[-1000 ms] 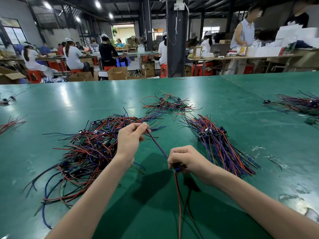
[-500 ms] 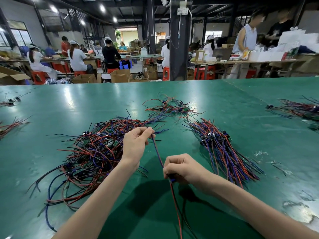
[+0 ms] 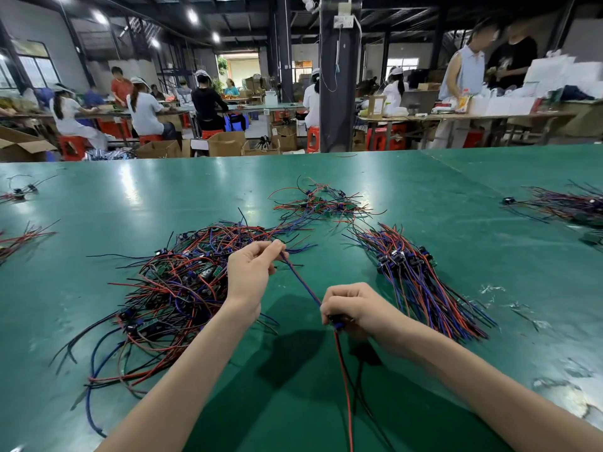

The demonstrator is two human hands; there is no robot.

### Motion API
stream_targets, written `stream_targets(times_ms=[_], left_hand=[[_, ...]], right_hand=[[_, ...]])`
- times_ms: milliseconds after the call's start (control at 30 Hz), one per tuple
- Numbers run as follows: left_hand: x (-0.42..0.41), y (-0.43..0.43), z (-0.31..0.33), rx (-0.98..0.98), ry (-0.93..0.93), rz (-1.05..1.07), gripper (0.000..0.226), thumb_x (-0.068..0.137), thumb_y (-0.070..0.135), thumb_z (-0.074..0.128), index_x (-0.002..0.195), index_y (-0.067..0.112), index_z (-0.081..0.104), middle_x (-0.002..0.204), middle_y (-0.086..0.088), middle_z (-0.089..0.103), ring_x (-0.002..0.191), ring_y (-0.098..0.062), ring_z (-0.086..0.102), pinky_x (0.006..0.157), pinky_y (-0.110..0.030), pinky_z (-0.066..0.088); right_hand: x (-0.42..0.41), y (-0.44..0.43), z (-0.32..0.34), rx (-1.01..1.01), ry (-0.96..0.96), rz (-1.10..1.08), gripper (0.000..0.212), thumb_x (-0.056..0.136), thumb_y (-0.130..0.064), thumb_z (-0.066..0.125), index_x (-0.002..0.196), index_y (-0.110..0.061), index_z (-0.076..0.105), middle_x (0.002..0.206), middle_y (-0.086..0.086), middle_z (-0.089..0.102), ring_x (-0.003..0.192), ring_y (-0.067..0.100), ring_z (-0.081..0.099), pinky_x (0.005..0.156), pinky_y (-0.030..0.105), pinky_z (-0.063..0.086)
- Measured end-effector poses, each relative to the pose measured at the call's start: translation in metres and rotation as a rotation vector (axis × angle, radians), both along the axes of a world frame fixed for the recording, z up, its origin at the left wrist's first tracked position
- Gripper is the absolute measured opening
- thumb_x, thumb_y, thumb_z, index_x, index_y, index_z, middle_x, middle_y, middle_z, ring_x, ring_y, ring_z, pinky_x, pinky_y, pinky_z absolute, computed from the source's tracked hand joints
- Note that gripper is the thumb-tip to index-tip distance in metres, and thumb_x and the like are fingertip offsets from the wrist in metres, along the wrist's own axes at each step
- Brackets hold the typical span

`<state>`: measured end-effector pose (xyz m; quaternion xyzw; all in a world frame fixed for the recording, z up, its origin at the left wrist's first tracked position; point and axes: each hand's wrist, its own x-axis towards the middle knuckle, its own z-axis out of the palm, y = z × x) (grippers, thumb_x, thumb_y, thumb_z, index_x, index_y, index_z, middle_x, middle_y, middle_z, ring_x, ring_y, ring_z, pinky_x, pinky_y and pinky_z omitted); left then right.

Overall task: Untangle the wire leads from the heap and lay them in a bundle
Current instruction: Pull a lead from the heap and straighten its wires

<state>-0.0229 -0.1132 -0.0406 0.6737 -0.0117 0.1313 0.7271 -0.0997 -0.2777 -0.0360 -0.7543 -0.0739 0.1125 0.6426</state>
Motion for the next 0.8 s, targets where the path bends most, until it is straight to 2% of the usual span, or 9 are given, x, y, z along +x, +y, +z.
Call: stream_targets(times_ms=[200, 333, 433, 500, 633, 800], left_hand=[[-0.005, -0.009, -0.007, -0.035, 0.041, -0.02, 0.017, 0.091, 0.014, 0.062, 0.078, 0.008, 0.07, 0.061, 0.006, 0.067, 0.046, -0.004, 0.036, 0.046, -0.013, 0.033], [-0.006, -0.01, -0.006, -0.044, 0.148, -0.062, 0.024, 0.089, 0.035, 0.062, 0.083, 0.012, 0.07, 0.068, 0.01, 0.071, 0.051, -0.002, 0.048, 0.05, -0.014, 0.044], [-0.01, -0.014, -0.006, 0.024, 0.253, -0.201, 0.03, 0.088, 0.041, 0.062, 0.088, 0.013, 0.07, 0.082, 0.006, 0.072, 0.06, -0.005, 0.053, 0.056, -0.019, 0.048], [-0.015, -0.019, -0.008, 0.081, 0.304, -0.36, 0.027, 0.087, 0.036, 0.063, 0.088, 0.011, 0.07, 0.083, 0.002, 0.071, 0.061, -0.007, 0.053, 0.055, -0.019, 0.045], [-0.026, -0.025, -0.012, 0.113, 0.326, -0.651, 0.012, 0.088, 0.02, 0.064, 0.082, 0.013, 0.072, 0.069, 0.005, 0.066, 0.058, -0.006, 0.053, 0.056, -0.016, 0.048], [-0.031, -0.026, -0.012, 0.096, 0.299, -0.727, 0.016, 0.086, 0.011, 0.065, 0.098, 0.001, 0.068, 0.074, 0.001, 0.068, 0.06, -0.005, 0.059, 0.059, -0.019, 0.051]], right_hand=[[-0.002, 0.004, -0.006, -0.059, 0.025, 0.018, 0.03, 0.084, -0.001, 0.054, 0.057, -0.012, 0.059, 0.046, -0.002, 0.05, 0.04, 0.007, 0.038, 0.037, 0.015, 0.02], [0.002, 0.0, -0.009, -0.038, -0.019, -0.117, 0.025, 0.083, -0.005, 0.058, 0.059, -0.013, 0.063, 0.053, 0.004, 0.055, 0.042, 0.017, 0.031, 0.043, 0.02, 0.017], [0.005, -0.003, -0.011, -0.014, -0.017, -0.179, 0.022, 0.086, -0.01, 0.058, 0.065, -0.012, 0.064, 0.047, -0.005, 0.053, 0.034, 0.01, 0.027, 0.037, 0.016, 0.015], [0.007, -0.005, -0.012, -0.01, -0.02, -0.213, 0.02, 0.087, -0.012, 0.058, 0.068, -0.011, 0.064, 0.044, -0.008, 0.05, 0.032, 0.008, 0.027, 0.034, 0.015, 0.015], [0.012, -0.008, -0.014, 0.051, -0.015, -0.277, 0.026, 0.091, -0.013, 0.056, 0.065, -0.014, 0.058, 0.038, -0.005, 0.037, 0.028, 0.006, 0.025, 0.033, 0.012, 0.013], [0.014, -0.011, -0.015, 0.08, -0.037, -0.294, 0.027, 0.092, -0.016, 0.057, 0.066, -0.015, 0.064, 0.038, -0.008, 0.045, 0.028, 0.004, 0.026, 0.03, 0.012, 0.014]])
